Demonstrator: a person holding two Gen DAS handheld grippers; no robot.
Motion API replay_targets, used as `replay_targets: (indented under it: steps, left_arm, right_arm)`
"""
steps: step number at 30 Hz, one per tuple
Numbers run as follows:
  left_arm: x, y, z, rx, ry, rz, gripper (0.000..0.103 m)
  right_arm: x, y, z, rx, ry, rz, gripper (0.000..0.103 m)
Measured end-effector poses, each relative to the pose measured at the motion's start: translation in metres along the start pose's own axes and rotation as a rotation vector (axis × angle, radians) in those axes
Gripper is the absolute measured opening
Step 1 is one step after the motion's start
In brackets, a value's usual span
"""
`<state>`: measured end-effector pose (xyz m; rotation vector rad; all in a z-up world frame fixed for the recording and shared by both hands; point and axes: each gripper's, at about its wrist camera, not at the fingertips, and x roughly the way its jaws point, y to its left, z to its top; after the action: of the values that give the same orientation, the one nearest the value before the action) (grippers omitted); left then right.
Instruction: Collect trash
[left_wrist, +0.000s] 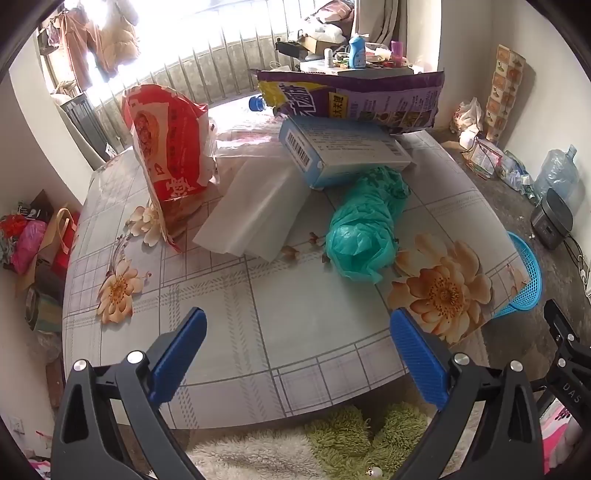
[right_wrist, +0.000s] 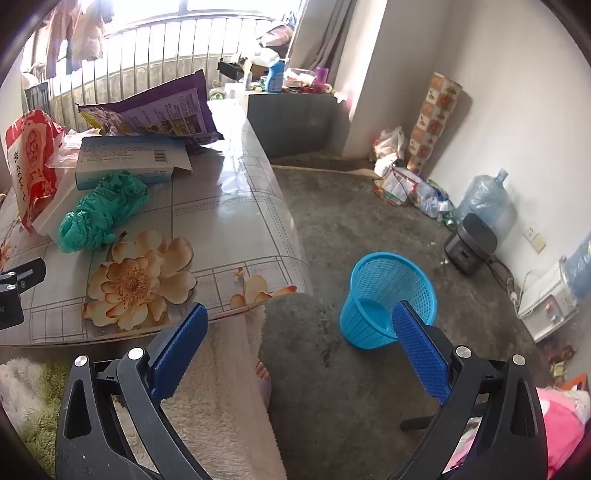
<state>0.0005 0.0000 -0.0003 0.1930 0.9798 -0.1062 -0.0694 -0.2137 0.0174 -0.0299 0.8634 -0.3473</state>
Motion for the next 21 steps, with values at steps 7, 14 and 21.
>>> replay_targets:
  steps: [7, 14, 21]
  left_arm:
    - [0.0006, 0.0028, -0.001, -0.008, -0.008, -0.004, 0.097]
    - [-0.0011, 0.004, -0.0006, -0.014, -0.008, -0.005, 0.097]
    - [0.0001, 0.0058, -0.0009, -0.02, -0.005, -0.004, 0.097]
  right_arm:
    - [-0.0007, 0.0017, -0.002, 0.003, -0.003, 0.003, 0.095]
    - [0.0006, -0.0005, -0.0032, 0.001, -0.001, 0.001, 0.095]
    - [0.0004, -0.0029, -0.0022, -0.001, -0.005, -0.001, 0.095]
